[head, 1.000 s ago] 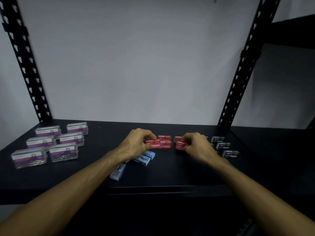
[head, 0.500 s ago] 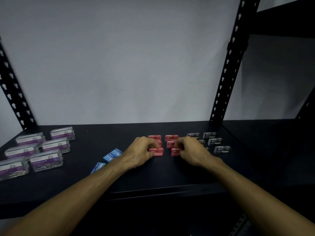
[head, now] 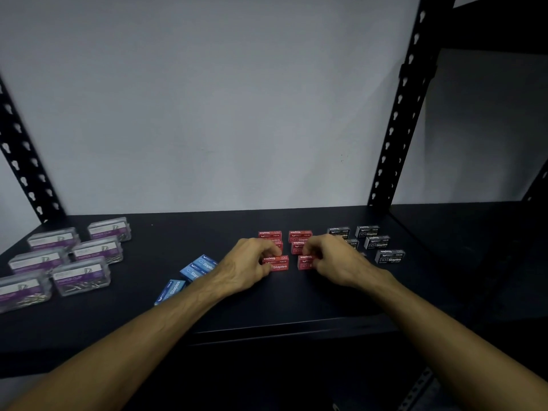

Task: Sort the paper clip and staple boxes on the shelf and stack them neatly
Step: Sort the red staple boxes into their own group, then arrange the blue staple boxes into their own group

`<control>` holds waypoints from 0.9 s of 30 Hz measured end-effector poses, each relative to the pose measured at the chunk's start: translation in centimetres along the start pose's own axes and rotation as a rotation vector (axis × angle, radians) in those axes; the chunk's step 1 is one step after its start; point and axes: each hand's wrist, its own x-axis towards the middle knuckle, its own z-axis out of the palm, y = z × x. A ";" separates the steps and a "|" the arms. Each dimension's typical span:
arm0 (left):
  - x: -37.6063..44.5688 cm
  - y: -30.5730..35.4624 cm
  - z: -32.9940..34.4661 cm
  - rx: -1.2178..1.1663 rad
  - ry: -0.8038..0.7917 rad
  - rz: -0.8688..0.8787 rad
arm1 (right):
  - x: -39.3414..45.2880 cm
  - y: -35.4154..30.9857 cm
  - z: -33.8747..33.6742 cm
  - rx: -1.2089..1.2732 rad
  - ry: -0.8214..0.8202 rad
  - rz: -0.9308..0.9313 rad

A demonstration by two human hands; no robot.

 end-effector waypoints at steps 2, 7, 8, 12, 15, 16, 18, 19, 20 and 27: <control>0.0 -0.1 -0.1 -0.020 0.001 0.003 | 0.1 0.1 0.2 -0.010 0.002 0.000; -0.6 -0.5 -0.8 -0.091 0.039 -0.004 | 0.2 0.0 0.3 -0.013 0.024 -0.006; -0.8 -0.7 -1.0 -0.109 0.053 -0.005 | 0.2 -0.1 0.2 -0.012 0.042 -0.012; -1.6 -1.9 -2.6 -0.142 0.094 -0.011 | 0.3 -0.7 0.1 -0.060 0.136 -0.037; -2.5 -3.2 -4.2 -0.111 0.099 -0.049 | 0.7 -1.5 0.5 -0.084 0.204 -0.057; -2.8 -3.7 -4.7 -0.107 0.102 -0.064 | 0.8 -1.8 0.6 -0.083 0.220 -0.066; -3.4 -4.7 -5.8 -0.093 0.108 -0.090 | 1.2 -2.6 0.8 -0.082 0.238 -0.090; -3.8 -5.2 -6.3 -0.079 0.109 -0.103 | 1.4 -3.0 1.0 -0.084 0.240 -0.103; -4.1 -5.7 -6.8 -0.064 0.106 -0.117 | 1.6 -3.5 1.2 -0.085 0.241 -0.114; -6.0 -8.2 -9.1 0.008 0.055 -0.190 | 2.6 -6.9 2.9 -0.082 0.218 -0.189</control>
